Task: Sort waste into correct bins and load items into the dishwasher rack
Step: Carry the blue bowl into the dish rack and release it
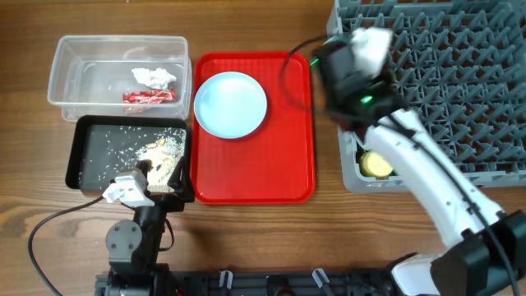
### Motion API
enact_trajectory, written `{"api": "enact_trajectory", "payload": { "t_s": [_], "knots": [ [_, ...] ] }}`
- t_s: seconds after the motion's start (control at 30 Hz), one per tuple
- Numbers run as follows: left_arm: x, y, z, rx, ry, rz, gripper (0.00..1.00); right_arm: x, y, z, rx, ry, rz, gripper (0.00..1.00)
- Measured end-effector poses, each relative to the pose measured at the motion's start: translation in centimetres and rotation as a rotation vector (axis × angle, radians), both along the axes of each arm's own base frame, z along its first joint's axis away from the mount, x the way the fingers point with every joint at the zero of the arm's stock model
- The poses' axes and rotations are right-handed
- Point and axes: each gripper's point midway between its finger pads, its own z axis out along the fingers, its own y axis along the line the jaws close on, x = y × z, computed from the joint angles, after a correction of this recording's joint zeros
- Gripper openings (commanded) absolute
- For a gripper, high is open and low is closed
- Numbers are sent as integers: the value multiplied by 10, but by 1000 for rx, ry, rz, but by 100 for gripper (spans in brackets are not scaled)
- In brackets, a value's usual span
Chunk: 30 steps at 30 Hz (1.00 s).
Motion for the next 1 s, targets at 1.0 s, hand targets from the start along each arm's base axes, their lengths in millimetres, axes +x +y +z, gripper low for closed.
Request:
{"api": "enact_trajectory", "payload": {
  "t_s": [1.0],
  "knots": [
    [0, 0, 0, 0, 0, 0, 100, 64, -53, -58, -610, 306, 11, 5]
  ]
}}
